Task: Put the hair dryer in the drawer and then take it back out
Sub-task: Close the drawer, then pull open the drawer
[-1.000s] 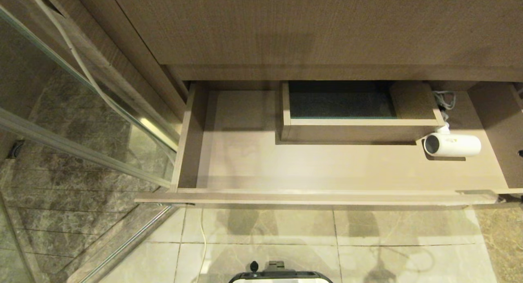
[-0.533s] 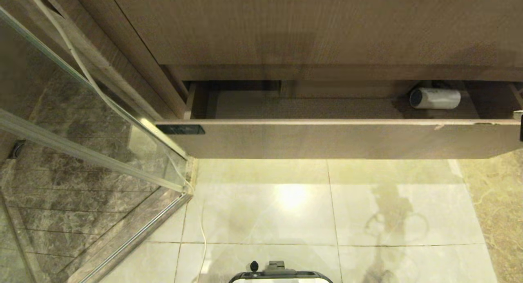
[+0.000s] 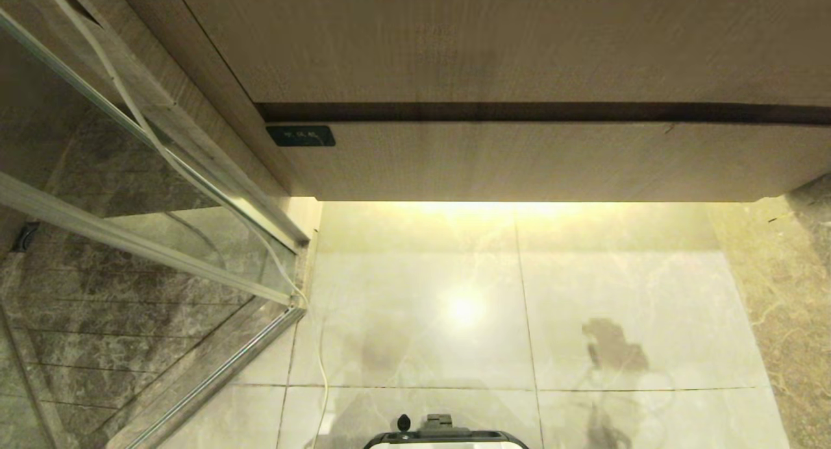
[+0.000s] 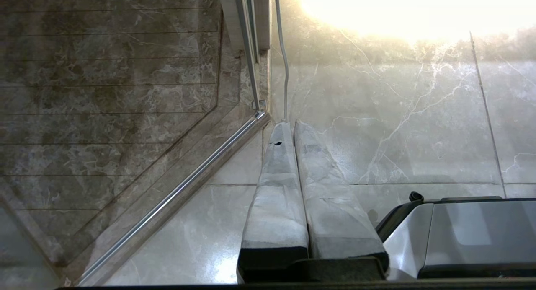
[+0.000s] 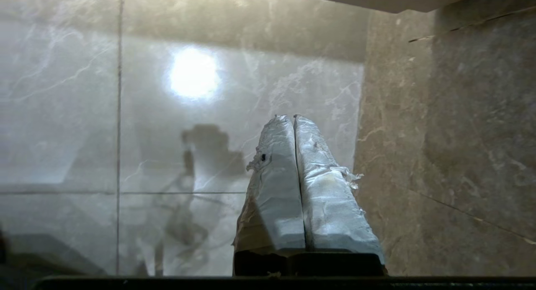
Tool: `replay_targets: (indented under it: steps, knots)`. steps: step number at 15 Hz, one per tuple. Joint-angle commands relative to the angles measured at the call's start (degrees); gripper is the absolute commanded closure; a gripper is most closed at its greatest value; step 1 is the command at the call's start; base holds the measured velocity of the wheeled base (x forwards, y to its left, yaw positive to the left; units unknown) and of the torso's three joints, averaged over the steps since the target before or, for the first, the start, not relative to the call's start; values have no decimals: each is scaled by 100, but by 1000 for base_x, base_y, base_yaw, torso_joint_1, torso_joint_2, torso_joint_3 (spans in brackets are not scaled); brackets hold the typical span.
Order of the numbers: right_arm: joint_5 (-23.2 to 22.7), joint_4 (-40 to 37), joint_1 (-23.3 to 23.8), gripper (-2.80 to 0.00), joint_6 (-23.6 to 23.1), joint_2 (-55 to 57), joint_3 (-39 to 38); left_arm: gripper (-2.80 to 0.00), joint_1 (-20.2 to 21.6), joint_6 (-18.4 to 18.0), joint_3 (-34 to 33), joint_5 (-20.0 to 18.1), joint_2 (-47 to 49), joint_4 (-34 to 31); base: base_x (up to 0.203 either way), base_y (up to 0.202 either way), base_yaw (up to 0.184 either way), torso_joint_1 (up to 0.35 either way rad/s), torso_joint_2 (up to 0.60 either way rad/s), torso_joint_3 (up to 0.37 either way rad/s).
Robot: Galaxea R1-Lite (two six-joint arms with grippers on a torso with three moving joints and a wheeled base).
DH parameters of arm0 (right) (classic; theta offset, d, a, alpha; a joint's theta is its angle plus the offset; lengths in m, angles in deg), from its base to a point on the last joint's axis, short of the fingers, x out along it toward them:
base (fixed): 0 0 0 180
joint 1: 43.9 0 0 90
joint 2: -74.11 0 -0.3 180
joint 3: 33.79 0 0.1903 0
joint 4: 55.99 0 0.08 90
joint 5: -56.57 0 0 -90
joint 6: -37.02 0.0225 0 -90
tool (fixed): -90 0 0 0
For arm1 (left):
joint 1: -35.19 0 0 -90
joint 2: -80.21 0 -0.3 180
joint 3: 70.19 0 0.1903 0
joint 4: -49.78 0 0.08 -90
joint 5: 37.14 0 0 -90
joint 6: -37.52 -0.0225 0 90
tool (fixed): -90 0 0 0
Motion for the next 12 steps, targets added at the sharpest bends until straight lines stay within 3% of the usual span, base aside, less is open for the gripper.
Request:
replay_targets:
  steps: [1,7,9,12]
  knots:
    - [-4,-5,-143,0,-18,-698,-418,0,-6,4,0,1,0,-1,0,0,0,0,0,0]
    - [14,-240,-706,0,-14,-2422,-1597,0,-6,4,-9,1,0,-1,0,0,0,0,0,0]
    - [15,-280,-756,0,-10,-2474,-1663,0,-6,4,-9,1,0,-1,0,0,0,0,0,0]
    - [15,-552,-1201,0,374,-3277,-2152,0,-6,4,0,1,0,-1,0,0,0,0,0,0]
